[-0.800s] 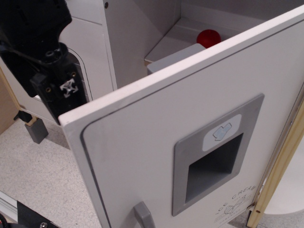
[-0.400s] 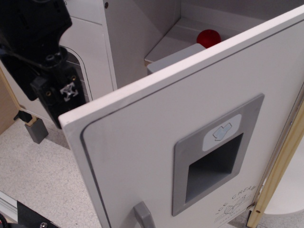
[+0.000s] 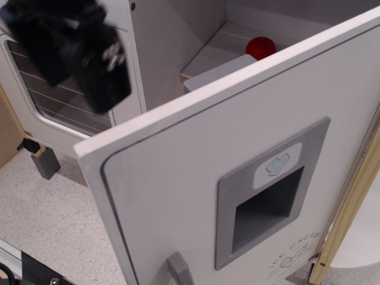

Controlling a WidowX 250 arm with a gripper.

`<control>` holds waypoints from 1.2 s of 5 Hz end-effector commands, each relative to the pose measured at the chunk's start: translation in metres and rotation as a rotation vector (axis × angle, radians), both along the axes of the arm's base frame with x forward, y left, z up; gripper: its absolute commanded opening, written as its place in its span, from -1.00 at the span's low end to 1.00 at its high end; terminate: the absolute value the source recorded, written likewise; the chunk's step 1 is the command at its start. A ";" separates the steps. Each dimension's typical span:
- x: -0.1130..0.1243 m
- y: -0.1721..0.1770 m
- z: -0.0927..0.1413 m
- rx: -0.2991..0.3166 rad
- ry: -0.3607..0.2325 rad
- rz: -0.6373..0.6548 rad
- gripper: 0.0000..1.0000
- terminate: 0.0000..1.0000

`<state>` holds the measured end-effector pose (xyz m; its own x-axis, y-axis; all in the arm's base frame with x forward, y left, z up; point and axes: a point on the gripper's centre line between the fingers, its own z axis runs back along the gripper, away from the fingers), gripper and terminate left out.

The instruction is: Close fridge

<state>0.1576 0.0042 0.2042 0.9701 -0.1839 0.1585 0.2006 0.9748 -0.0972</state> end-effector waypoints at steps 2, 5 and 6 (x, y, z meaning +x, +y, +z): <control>0.000 -0.034 0.044 -0.099 -0.036 -0.065 1.00 -1.00; -0.009 -0.068 0.016 -0.009 -0.028 -0.113 1.00 -1.00; -0.008 -0.066 0.008 0.020 -0.033 -0.111 1.00 -1.00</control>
<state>0.1496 -0.0622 0.2091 0.9403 -0.2943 0.1711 0.3099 0.9479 -0.0730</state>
